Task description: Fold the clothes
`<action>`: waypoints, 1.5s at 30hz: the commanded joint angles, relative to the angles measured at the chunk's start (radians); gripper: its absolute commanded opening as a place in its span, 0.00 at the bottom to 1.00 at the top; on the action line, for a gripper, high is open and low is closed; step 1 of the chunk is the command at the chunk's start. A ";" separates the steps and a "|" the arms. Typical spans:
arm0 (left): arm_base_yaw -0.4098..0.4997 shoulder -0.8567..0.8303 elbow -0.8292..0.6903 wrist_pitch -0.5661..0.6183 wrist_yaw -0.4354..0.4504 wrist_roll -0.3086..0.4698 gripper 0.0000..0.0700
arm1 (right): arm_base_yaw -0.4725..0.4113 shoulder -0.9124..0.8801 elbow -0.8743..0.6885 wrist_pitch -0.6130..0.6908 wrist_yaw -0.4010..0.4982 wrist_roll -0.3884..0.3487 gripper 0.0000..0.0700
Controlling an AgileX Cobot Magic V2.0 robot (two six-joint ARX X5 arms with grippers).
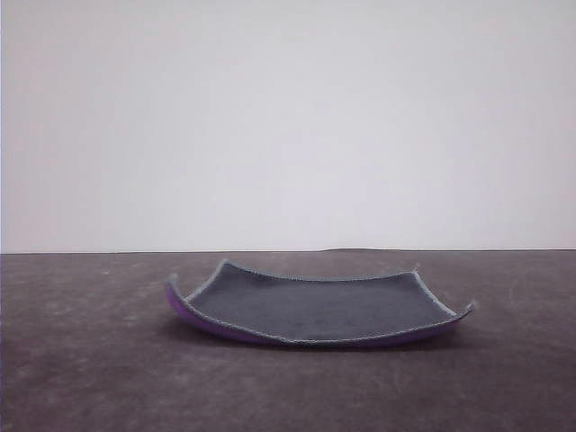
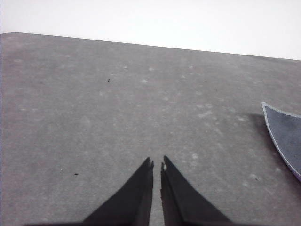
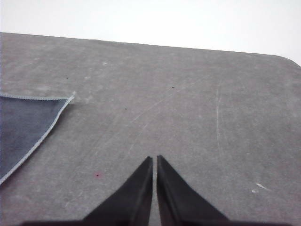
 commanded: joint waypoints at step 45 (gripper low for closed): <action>0.002 0.800 0.719 -0.088 0.181 -0.115 0.03 | 0.004 0.653 0.676 -0.156 -0.220 0.200 0.01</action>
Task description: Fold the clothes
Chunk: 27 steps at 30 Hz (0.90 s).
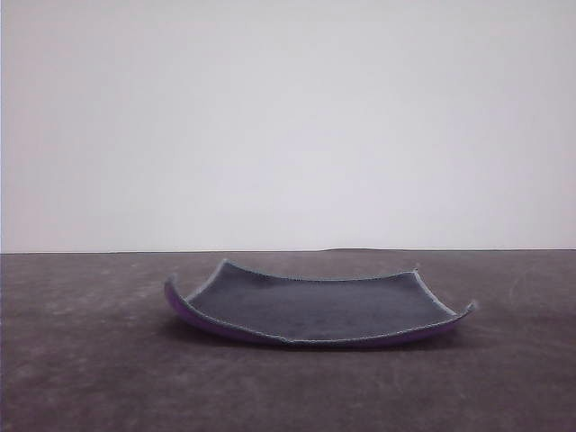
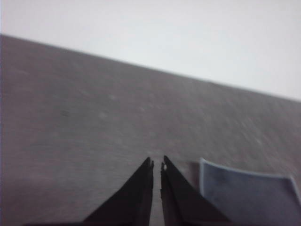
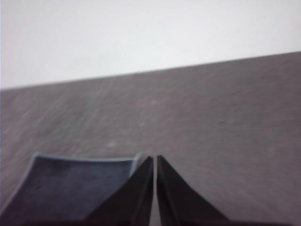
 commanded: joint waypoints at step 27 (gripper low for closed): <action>-0.024 0.677 0.369 -0.113 0.481 0.079 0.04 | 0.003 0.663 0.226 -0.018 -0.253 -0.069 0.14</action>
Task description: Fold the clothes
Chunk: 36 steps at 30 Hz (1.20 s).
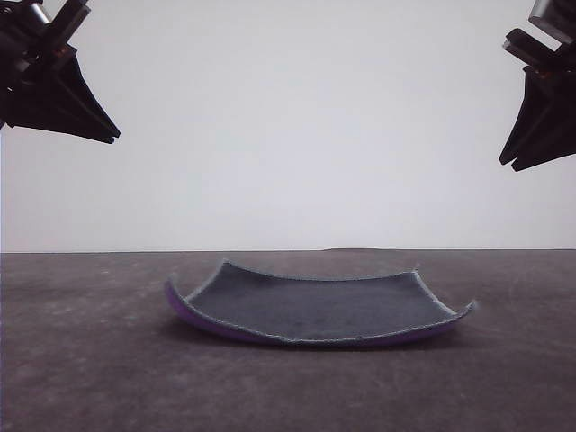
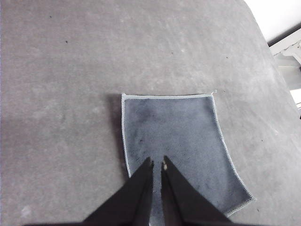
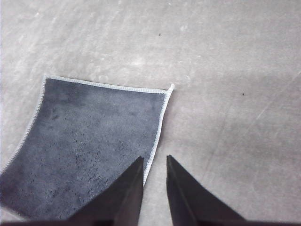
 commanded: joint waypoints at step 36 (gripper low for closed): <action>-0.121 0.377 0.062 0.259 0.004 -0.078 0.61 | 0.034 0.347 0.019 0.349 -0.122 0.097 0.69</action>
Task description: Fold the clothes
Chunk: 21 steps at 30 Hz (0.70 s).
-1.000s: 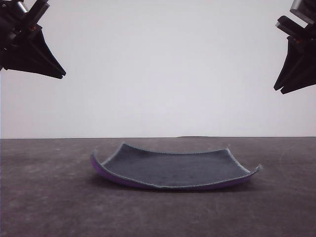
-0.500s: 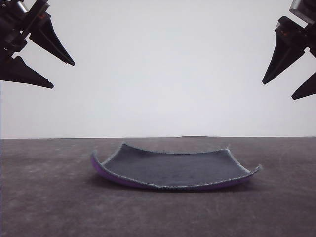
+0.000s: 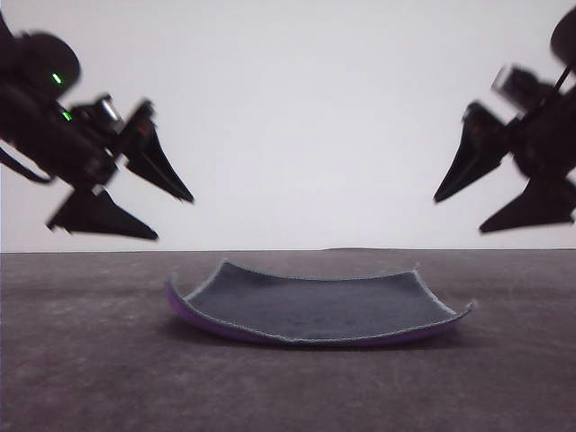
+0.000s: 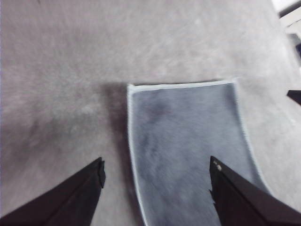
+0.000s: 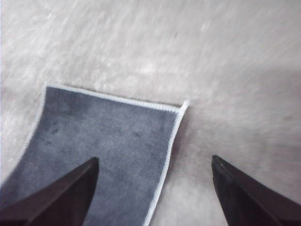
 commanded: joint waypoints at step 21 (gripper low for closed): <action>-0.074 0.359 0.325 -0.006 -0.004 -0.023 0.59 | 0.052 0.351 0.214 0.088 -0.023 0.101 0.69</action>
